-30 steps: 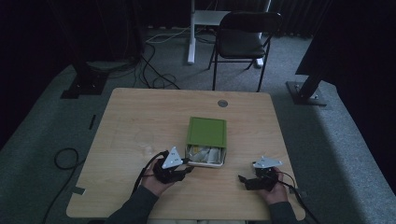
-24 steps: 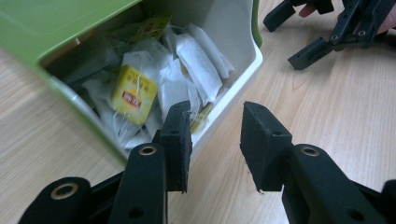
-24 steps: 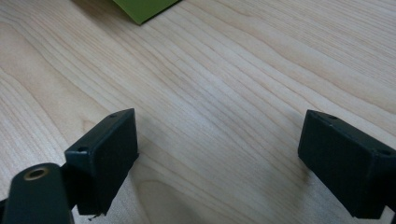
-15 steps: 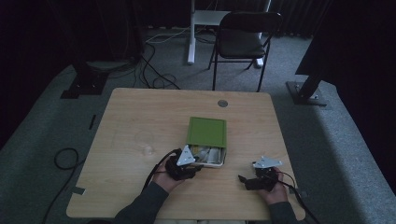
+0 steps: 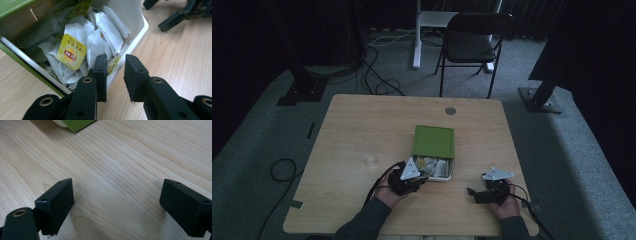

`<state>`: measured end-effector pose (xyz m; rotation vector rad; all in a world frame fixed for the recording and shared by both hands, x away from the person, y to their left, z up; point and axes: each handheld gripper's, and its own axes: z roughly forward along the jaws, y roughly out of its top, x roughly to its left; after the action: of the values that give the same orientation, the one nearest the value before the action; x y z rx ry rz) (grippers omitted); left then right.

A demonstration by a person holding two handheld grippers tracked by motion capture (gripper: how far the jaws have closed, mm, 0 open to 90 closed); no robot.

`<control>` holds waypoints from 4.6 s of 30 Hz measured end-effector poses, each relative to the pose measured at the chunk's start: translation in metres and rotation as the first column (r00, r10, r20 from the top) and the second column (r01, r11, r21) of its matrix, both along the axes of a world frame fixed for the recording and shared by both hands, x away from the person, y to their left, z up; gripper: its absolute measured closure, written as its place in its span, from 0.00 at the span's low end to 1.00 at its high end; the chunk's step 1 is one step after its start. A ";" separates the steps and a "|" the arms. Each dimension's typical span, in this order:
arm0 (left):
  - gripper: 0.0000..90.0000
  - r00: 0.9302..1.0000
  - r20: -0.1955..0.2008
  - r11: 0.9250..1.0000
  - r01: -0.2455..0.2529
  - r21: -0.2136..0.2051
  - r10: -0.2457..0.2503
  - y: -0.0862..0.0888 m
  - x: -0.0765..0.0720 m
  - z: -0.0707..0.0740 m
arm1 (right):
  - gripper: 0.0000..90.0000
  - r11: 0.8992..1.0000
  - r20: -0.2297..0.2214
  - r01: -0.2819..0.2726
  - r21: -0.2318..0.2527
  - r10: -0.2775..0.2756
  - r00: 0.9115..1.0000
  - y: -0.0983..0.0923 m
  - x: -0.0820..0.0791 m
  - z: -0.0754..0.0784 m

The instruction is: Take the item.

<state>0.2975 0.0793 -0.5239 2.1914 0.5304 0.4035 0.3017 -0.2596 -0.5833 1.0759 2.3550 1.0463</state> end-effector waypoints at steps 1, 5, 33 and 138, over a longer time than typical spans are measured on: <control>0.82 1.000 -0.003 1.000 0.003 -0.002 -0.003 0.000 -0.001 0.000 | 0.13 1.000 0.000 0.000 0.000 0.000 1.000 0.000 0.000 0.000; 0.82 1.000 -0.010 1.000 0.019 -0.001 -0.019 0.002 -0.007 0.001 | 0.13 1.000 0.000 0.000 0.000 0.000 1.000 0.000 0.000 0.000; 0.80 0.998 0.038 0.998 -0.053 -0.024 0.054 -0.001 0.002 0.011 | 0.13 1.000 0.000 0.000 0.000 0.000 1.000 0.000 0.000 0.000; 1.00 0.965 0.037 0.959 -0.252 -0.128 0.259 0.115 0.035 0.080 | 0.13 1.000 -0.001 0.000 0.000 0.000 1.000 0.000 0.000 0.000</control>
<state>0.3327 0.1938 -0.4435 1.9940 0.7920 0.5509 0.3017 -0.2596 -0.5831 1.0767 2.3562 1.0458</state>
